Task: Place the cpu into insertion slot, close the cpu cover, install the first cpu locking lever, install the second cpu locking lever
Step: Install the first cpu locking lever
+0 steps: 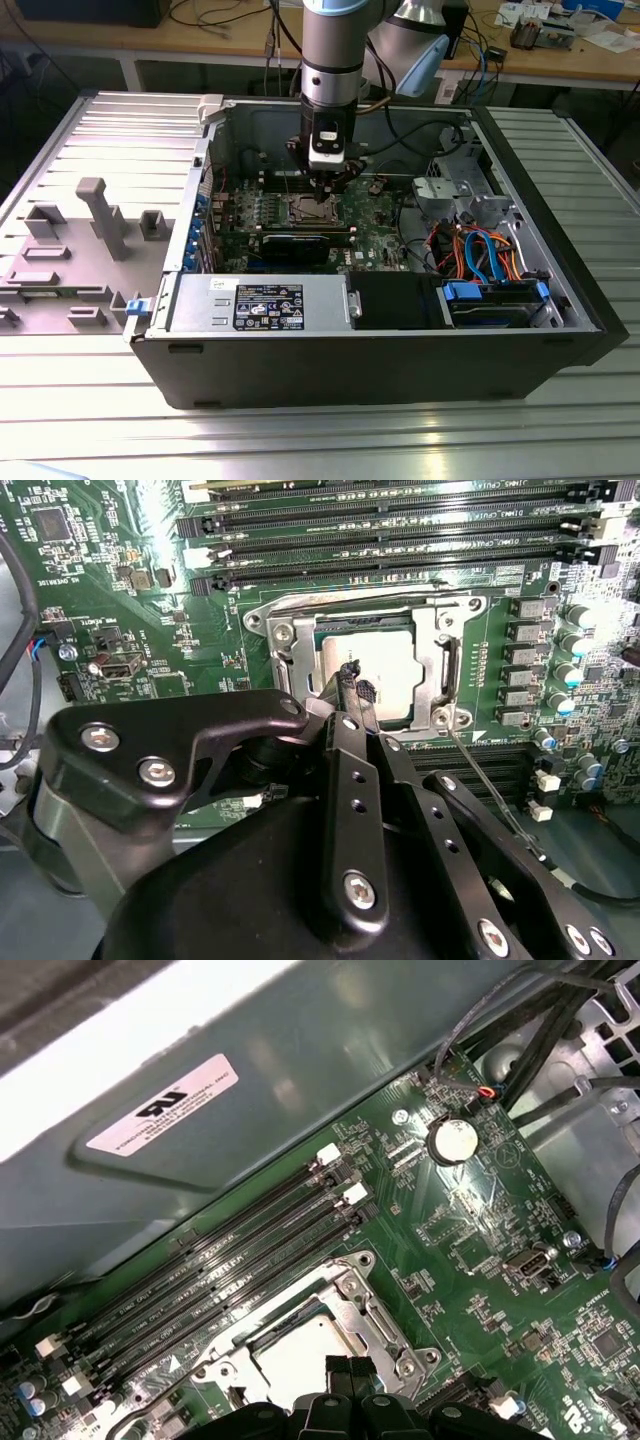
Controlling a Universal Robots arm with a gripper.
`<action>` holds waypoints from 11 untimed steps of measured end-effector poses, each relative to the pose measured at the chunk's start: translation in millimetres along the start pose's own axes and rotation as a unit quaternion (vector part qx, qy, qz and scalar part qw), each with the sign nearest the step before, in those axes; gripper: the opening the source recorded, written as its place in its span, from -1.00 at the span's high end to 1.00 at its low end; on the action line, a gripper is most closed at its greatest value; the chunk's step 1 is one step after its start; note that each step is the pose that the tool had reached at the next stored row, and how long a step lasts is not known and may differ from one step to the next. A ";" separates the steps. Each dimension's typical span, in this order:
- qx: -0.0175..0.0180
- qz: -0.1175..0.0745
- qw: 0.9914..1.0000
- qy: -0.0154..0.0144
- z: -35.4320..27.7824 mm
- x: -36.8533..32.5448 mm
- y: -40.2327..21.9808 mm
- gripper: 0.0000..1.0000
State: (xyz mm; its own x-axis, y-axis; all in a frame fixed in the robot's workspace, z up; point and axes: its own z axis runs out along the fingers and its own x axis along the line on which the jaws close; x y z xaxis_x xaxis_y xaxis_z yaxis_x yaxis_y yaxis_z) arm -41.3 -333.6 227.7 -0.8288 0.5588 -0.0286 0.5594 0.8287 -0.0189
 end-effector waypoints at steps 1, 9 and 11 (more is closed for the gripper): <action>0.000 -0.001 1.000 0.000 0.0 0.0 0.0 0.79; 0.000 -0.009 1.000 0.000 0.0 0.0 0.0 0.79; 0.000 -0.010 1.000 0.000 0.0 0.0 0.0 0.79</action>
State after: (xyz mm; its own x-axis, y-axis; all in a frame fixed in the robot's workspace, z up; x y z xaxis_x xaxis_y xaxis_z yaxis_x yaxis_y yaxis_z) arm -41.3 -333.6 227.7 -0.8402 0.5414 -0.0286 0.5420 0.8402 -0.0189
